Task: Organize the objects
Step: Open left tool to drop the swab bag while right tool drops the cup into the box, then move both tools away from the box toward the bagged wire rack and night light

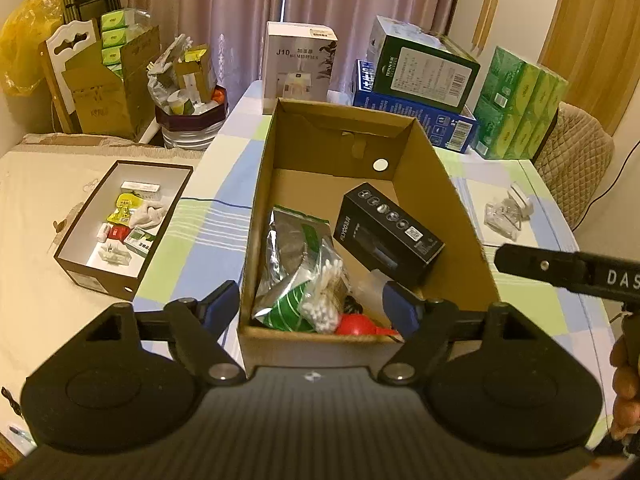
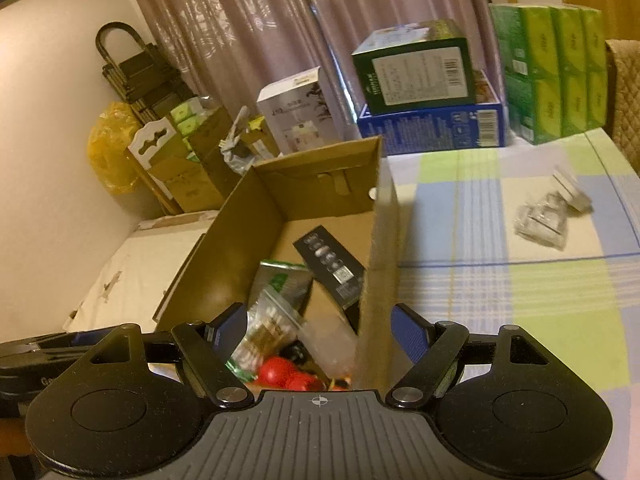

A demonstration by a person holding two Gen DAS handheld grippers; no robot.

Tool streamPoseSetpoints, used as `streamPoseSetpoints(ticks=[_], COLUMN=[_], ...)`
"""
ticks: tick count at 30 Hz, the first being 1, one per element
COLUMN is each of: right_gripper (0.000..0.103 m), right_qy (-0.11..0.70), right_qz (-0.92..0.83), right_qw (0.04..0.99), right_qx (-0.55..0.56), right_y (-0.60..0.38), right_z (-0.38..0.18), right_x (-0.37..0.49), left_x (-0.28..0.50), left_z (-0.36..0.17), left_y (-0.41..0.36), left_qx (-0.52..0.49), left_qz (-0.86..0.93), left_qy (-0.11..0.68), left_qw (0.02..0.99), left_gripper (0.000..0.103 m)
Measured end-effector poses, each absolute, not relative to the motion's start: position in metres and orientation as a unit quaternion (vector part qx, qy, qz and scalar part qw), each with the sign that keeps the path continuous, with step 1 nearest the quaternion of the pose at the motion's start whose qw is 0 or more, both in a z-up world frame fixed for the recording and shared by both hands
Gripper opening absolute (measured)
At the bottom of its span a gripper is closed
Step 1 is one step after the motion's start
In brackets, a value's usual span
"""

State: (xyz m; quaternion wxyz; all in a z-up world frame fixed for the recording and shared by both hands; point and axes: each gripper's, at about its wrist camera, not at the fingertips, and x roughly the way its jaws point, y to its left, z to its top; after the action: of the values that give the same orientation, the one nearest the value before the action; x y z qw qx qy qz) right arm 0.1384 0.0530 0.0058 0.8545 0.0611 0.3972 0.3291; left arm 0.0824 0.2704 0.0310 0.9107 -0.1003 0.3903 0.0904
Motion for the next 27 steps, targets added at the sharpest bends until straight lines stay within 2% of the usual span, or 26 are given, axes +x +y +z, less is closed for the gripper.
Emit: streamPoseSetpoints(ticks=[12,17,27], right_gripper=[0.076,0.076,0.076], right_qy=[0.392,0.385,0.382], right_qz=[0.311,0.304,0.287], right_qw=[0.863,0.868,0.875], right_qx=[0.067,0.071,0.082], right_y=[0.011,-0.007,-0.042], right_z=[0.024,0.032,0.036], right_x=[0.105,0.094,0.078], left_x=[0.051,0.042,0.029], left_z=[0.054,0.061,0.067], left_y=[0.245,0.233,0.21], left_qx=[-0.092,-0.091,-0.081], left_qz=[0.092,0.087,0.081], left_qy=[0.373,0.366,0.361], left_qw=[0.919,0.922,0.926], left_gripper=[0.091,0.102,0.102])
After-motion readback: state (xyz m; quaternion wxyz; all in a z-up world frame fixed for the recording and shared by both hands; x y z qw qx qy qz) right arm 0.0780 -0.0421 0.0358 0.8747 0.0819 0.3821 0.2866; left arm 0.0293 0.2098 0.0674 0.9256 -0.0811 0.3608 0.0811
